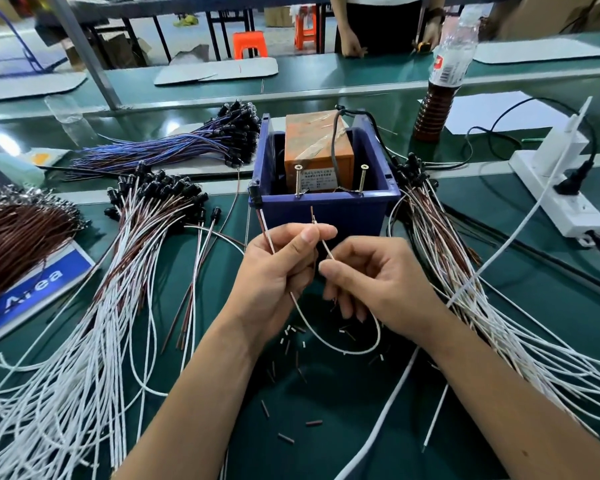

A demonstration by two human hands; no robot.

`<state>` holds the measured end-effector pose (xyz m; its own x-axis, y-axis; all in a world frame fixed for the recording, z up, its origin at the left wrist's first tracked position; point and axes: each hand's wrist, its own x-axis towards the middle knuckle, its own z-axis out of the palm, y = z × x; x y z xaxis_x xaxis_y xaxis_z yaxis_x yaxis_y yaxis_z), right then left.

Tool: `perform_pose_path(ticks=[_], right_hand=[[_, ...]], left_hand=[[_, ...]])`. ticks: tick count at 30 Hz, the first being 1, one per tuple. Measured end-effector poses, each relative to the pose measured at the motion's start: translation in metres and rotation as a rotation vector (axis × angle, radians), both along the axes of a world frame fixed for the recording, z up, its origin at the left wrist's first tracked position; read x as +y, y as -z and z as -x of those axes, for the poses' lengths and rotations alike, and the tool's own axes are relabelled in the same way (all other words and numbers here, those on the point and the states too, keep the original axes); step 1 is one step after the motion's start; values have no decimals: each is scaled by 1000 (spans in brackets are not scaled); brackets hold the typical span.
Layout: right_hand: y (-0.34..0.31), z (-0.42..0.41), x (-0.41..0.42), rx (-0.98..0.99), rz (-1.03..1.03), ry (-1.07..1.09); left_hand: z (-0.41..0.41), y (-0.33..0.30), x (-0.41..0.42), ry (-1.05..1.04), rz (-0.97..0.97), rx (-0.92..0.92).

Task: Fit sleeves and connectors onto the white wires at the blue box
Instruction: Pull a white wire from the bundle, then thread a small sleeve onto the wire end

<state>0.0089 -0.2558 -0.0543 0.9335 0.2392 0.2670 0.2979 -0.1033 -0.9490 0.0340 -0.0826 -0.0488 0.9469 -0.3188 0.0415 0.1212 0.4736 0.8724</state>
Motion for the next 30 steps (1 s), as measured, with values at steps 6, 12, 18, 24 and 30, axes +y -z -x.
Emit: perform_pose_path(ticks=[6, 12, 18, 24, 30], right_hand=[[1, 0, -1, -113, -82, 202], [5, -2, 2, -259, -33, 503], [-1, -7, 8, -276, -128, 617], [-13, -23, 16, -243, -202, 791], [-10, -21, 27, -314, -148, 922]], left_hand=[[1, -3, -1, -114, -13, -103], [-1, -5, -5, -256, 30, -182], [-6, -9, -10, -527, -28, -226], [-14, -10, -13, -745, -159, -278], [-10, 0, -16, -793, -219, -284]])
